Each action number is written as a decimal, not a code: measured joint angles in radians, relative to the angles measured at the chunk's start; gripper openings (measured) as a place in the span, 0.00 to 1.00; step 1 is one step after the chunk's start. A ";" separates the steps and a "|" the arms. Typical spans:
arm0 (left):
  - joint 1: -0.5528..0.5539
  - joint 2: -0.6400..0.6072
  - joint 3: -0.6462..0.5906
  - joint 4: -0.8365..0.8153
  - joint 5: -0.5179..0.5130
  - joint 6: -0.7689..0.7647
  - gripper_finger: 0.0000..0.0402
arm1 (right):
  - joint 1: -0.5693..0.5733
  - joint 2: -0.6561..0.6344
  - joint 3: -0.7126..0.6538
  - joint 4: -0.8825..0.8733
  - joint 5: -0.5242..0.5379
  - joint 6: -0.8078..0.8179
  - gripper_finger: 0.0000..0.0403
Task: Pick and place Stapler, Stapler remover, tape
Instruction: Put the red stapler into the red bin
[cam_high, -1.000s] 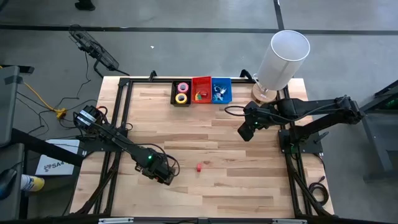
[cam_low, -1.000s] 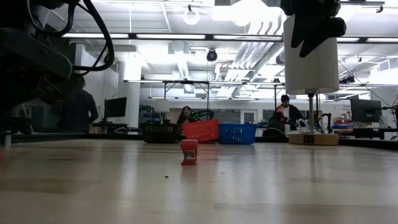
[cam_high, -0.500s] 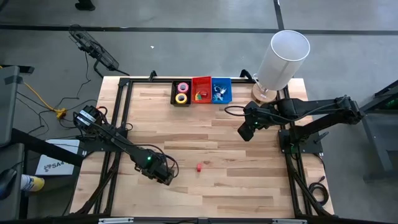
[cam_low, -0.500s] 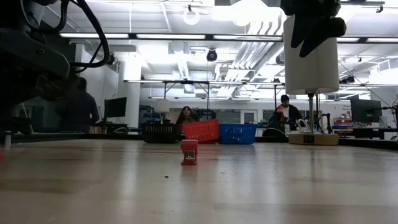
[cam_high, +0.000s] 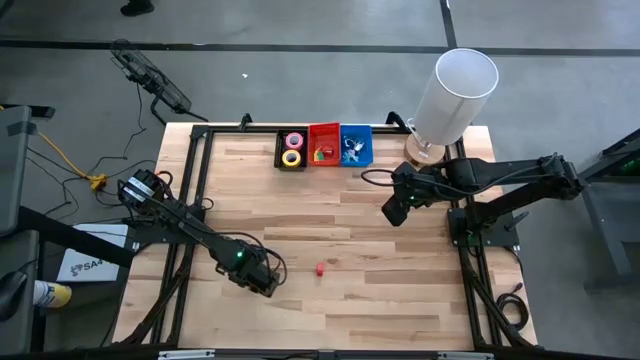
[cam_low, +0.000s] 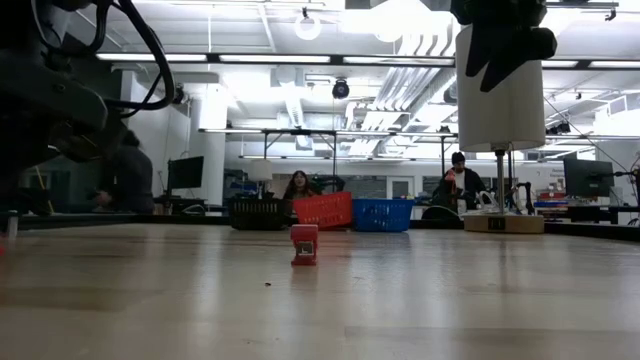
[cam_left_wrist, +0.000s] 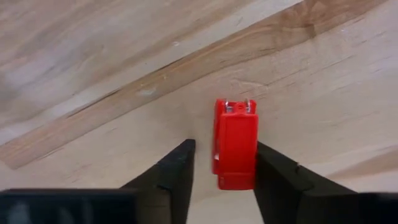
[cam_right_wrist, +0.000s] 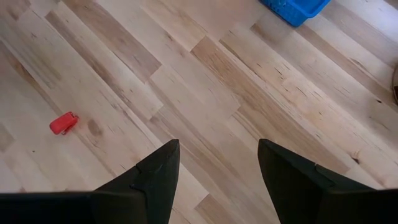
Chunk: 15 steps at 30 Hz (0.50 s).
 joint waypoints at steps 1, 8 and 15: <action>0.000 0.000 0.000 -0.002 0.000 0.001 0.33 | 0.000 0.000 0.000 0.001 0.000 0.000 0.52; 0.000 0.000 -0.001 -0.007 0.009 0.028 0.18 | 0.000 0.000 0.000 0.001 0.000 0.002 0.52; 0.000 -0.001 -0.001 -0.004 0.011 0.059 0.18 | 0.000 0.000 0.000 0.002 0.014 0.002 0.52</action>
